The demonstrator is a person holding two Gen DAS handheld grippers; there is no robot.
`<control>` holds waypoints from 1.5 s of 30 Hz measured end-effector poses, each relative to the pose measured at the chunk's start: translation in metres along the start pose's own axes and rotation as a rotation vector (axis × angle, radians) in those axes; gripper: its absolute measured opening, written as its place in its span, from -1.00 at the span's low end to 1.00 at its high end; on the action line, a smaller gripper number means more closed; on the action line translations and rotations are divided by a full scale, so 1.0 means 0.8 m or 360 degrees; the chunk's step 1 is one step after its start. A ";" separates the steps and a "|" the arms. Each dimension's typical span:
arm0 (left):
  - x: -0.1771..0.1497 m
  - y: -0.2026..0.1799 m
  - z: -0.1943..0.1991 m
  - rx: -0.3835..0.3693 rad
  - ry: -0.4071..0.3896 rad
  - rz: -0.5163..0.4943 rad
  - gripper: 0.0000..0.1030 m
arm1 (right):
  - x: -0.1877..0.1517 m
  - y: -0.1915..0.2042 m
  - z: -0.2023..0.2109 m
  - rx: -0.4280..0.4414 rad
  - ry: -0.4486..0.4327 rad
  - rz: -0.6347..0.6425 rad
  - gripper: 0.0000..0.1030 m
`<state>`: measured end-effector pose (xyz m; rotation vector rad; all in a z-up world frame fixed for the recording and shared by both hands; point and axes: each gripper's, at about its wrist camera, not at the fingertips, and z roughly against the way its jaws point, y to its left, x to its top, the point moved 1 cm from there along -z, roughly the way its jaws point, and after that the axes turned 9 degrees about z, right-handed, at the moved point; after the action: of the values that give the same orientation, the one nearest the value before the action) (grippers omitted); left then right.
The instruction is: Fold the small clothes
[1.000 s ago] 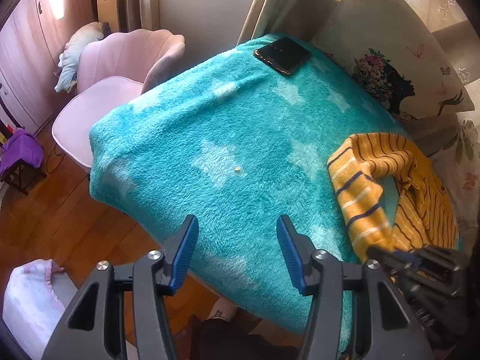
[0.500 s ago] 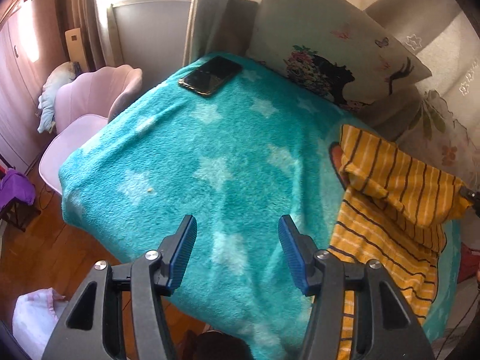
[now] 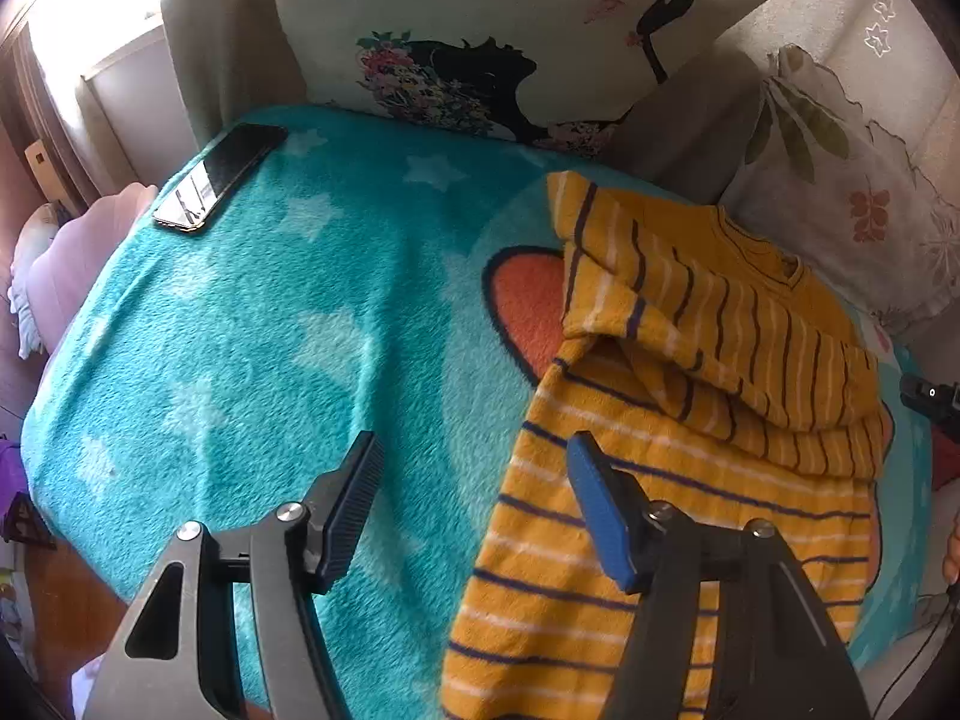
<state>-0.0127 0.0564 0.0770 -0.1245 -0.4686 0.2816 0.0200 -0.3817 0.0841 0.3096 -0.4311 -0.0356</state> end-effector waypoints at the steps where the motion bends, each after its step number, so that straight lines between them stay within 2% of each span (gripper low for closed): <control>1: 0.004 -0.004 -0.004 -0.0009 0.0009 0.0015 0.22 | 0.003 0.017 -0.006 0.0061 0.0013 0.0045 -0.36; 5: 0.001 -0.010 -0.002 -0.0053 -0.0009 0.0019 0.22 | 0.020 0.108 -0.035 0.0220 0.0063 0.0290 0.05; 10: -0.022 0.007 0.005 -0.0047 0.0016 0.0001 0.22 | 0.063 0.239 -0.096 0.0281 0.0081 0.0581 0.19; 15: -0.036 0.050 0.019 -0.0026 0.0029 0.0049 0.21 | 0.107 0.333 -0.193 0.0174 0.0166 0.0750 0.25; 18: -0.038 0.077 0.027 0.0010 0.0007 0.0062 0.22 | 0.116 0.356 -0.243 0.0090 0.0268 0.0808 0.25; 19: -0.039 0.086 0.030 0.0026 -0.0005 0.0063 0.22 | 0.116 0.358 -0.258 0.0083 0.0334 0.0824 0.01; 20: -0.039 0.096 0.033 0.0043 -0.0020 0.0063 0.22 | 0.116 0.360 -0.267 0.0101 0.0380 0.0832 -0.77; 21: -0.038 0.103 0.035 0.0057 -0.0033 0.0068 0.22 | 0.118 0.359 -0.271 0.0049 0.0402 0.0837 -0.86; 23: -0.037 0.119 0.038 0.0064 -0.0048 0.0089 0.22 | 0.128 0.353 -0.270 -0.0105 0.0340 0.0839 -0.86; 25: -0.034 0.129 0.035 0.0050 -0.0034 0.0108 0.22 | 0.145 0.340 -0.274 -0.0382 0.0245 0.0841 -0.86; 27: -0.031 0.131 0.029 0.0029 -0.0007 0.0107 0.22 | 0.156 0.325 -0.280 -0.0544 0.0207 0.0803 -0.83; 29: -0.028 0.128 0.024 0.0003 0.0011 0.0088 0.22 | 0.159 0.311 -0.276 -0.0540 0.0220 0.0705 -0.64; 31: -0.023 0.120 0.021 -0.0030 0.0017 0.0055 0.22 | 0.158 0.295 -0.247 -0.0405 0.0182 0.0585 -0.54; 32: -0.020 0.115 0.020 -0.0049 0.0019 0.0038 0.22 | 0.154 0.288 -0.229 -0.0339 0.0152 0.0543 -0.35; 33: -0.018 0.110 0.019 -0.0065 0.0020 0.0024 0.22 | 0.146 0.274 -0.199 -0.0252 0.0095 0.0486 -0.24; 35: -0.012 0.100 0.017 -0.0102 0.0015 0.0002 0.22 | 0.131 0.246 -0.157 -0.0176 0.0026 0.0397 0.09; 38: -0.008 0.086 0.014 -0.0144 0.0013 -0.0029 0.22 | 0.095 0.168 -0.096 -0.0196 -0.0045 0.0194 0.13; 41: -0.009 0.074 0.004 -0.0169 0.0043 -0.0057 0.22 | 0.049 0.064 -0.052 -0.0374 -0.0048 -0.0058 0.14; 42: -0.011 0.070 0.000 -0.0171 0.0057 -0.0068 0.22 | 0.029 0.026 -0.042 -0.0406 -0.0022 -0.0199 0.14; 45: -0.019 0.056 -0.012 -0.0173 0.0115 -0.0095 0.22 | -0.013 -0.024 -0.035 -0.0354 -0.0027 -0.0387 0.14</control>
<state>-0.0321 0.0939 0.0535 -0.2255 -0.4153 0.1925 0.0228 -0.3911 0.0497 0.1410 -0.4006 -0.3222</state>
